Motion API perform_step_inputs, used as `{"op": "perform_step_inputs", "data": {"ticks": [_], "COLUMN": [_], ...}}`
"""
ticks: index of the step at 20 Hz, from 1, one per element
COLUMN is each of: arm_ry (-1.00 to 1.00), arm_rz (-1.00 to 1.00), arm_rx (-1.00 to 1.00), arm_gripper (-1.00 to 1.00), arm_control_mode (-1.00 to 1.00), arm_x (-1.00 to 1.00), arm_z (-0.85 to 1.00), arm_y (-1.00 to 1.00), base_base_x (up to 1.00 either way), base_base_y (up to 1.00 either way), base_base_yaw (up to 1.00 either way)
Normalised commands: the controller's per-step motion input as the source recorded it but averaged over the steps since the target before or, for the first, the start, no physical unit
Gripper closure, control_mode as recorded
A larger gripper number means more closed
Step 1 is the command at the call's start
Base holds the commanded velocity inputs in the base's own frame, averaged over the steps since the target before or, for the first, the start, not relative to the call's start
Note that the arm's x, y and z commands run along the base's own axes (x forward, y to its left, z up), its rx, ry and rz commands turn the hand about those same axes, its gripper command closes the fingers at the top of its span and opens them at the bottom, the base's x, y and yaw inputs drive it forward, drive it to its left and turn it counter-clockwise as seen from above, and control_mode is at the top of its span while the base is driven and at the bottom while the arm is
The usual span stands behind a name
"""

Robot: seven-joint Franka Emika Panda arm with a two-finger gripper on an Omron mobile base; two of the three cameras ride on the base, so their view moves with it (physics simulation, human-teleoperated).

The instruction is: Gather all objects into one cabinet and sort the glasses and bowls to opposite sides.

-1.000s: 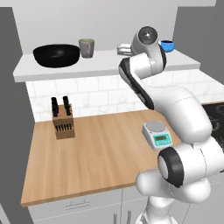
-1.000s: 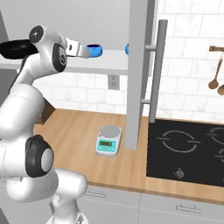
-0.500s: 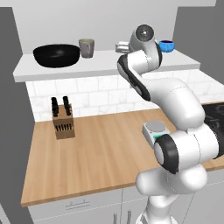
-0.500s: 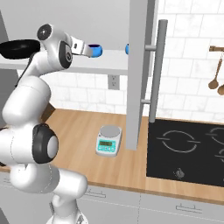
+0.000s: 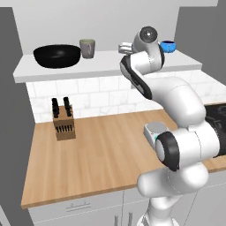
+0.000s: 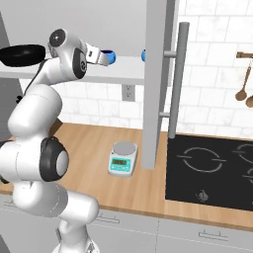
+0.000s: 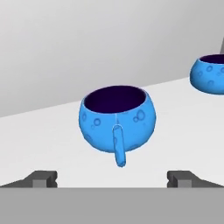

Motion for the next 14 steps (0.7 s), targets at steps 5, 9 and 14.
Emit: {"op": "perform_step_inputs", "data": {"ticks": [5,9,14], "arm_ry": [0.0,0.0,0.0], "arm_rz": [0.0,0.0,0.0], "arm_rx": [0.0,0.0,0.0], "arm_gripper": [-1.0,-1.0,-1.0], "arm_control_mode": [-1.0,-1.0,-1.0], "arm_x": [0.02,0.07,0.11], "arm_z": [0.0,-0.01,0.0], "arm_y": [0.0,0.0,0.0], "base_base_x": [0.0,0.0,0.0], "base_base_y": [0.0,0.0,0.0], "base_base_yaw": [0.0,0.0,0.0]}}
